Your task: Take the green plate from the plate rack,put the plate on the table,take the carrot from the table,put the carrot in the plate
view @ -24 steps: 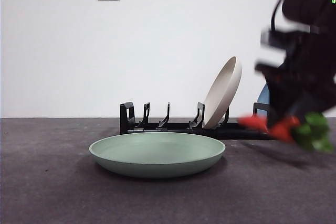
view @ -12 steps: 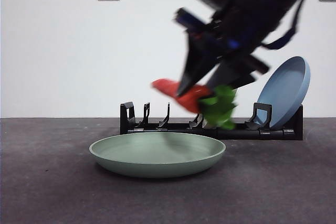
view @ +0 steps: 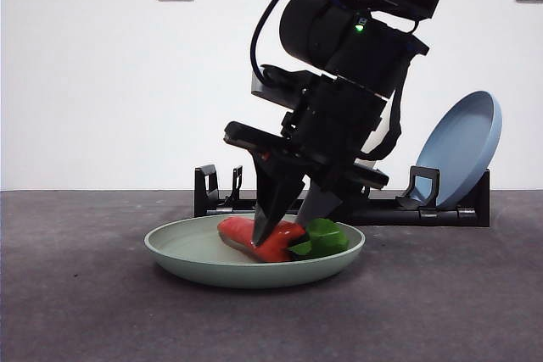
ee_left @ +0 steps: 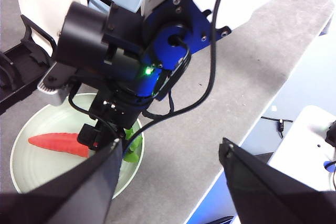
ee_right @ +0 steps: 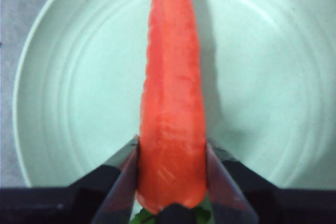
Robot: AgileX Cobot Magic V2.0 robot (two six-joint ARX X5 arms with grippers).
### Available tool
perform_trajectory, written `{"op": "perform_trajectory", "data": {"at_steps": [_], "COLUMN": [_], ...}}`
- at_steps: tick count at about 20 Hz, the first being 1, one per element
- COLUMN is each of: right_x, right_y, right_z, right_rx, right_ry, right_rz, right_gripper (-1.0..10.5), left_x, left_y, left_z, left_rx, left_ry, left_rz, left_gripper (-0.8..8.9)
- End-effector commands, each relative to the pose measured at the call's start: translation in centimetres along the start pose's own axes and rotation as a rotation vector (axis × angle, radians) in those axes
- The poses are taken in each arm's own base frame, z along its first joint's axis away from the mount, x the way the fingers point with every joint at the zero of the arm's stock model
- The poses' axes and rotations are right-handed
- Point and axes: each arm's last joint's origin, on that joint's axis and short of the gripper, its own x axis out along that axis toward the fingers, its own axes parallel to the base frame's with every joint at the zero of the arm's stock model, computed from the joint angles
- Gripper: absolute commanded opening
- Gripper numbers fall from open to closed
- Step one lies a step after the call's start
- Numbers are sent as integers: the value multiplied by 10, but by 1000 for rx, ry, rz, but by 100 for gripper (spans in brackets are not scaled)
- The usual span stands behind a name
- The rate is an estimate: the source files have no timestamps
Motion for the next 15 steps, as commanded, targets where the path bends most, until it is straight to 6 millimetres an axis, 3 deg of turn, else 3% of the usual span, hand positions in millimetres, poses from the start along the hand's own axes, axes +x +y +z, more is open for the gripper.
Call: {"op": "perform_trajectory", "data": {"at_steps": [1,4,5,8,10,15], "right_x": [4,0,-4,-25,-49,-134], "right_y": [0,0,1,6,10,21], "right_z": [-3,-1,0,5,8,-14], "right_rx": [-7,0,-2,-11,-19,-32], "right_ry": [17,7,-3,-59,-103,-108], "right_rz": [-8,-9,-7,2,7,10], "right_gripper": [62,455,514,512,512,504], "left_x": [0,0,0,0,0,0], "left_y": [-1,0,0,0,2,4], "left_z": [-1,-3,-3,-4,-5,-9], "left_rx": [14,20,22,26,29,69], "left_ry": [2,20,26,34,42,74], "left_rz": [-2,3,5,9,27,62], "left_gripper": [315,315,315,315,315,315]}}
